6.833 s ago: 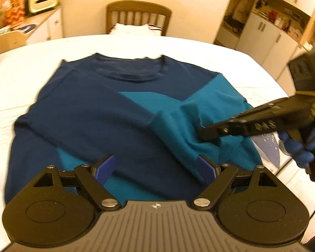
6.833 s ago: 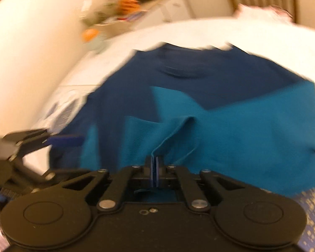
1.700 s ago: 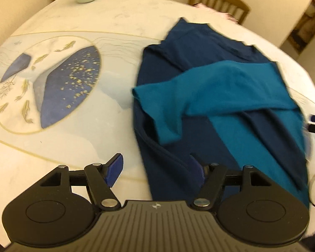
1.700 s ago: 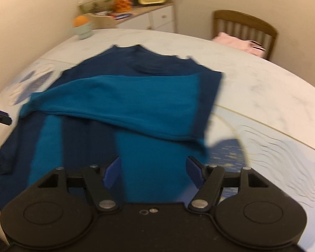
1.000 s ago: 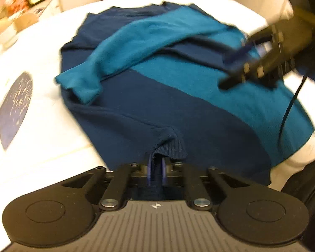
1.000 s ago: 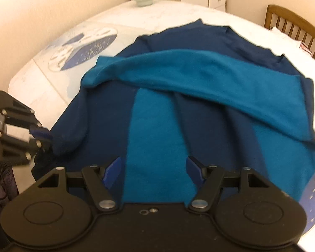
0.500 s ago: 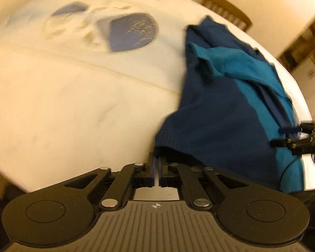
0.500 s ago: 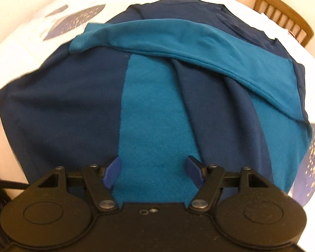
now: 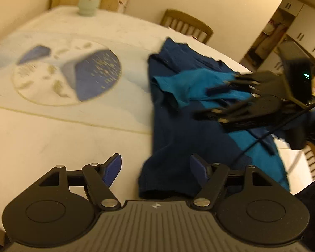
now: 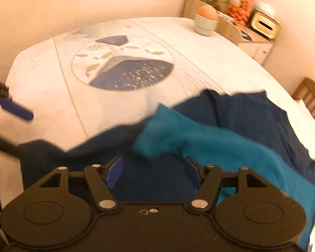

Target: Fold clothes

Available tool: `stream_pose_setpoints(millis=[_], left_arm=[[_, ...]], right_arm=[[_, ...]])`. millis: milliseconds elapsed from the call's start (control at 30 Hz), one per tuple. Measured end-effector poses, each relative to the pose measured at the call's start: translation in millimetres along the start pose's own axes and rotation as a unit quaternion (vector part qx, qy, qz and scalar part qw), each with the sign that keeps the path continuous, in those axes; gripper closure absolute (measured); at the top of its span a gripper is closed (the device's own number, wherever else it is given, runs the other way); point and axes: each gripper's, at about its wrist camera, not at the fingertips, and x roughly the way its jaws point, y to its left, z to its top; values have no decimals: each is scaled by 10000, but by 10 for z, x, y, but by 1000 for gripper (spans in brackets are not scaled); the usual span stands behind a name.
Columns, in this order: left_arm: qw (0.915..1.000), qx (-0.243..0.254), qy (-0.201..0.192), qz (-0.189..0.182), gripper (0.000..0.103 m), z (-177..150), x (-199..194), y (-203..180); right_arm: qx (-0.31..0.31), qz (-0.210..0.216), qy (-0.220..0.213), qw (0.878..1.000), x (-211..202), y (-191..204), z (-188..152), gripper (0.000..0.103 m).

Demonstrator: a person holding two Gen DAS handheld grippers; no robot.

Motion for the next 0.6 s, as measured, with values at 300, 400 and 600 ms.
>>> stream_pose_setpoints(millis=[300,400,600], left_arm=[[9986,-86,459,231,94,-47,379,10],[9985,-172,430,299,100,-84,322,81],[9966,-651,432,252,101,-229,143,167]], right_arm=[[119,-76,345,9993,399,61,126,0],[377,-67,287,9989,285,12,133,0],[299,485,183,9982,47,73,88,0]])
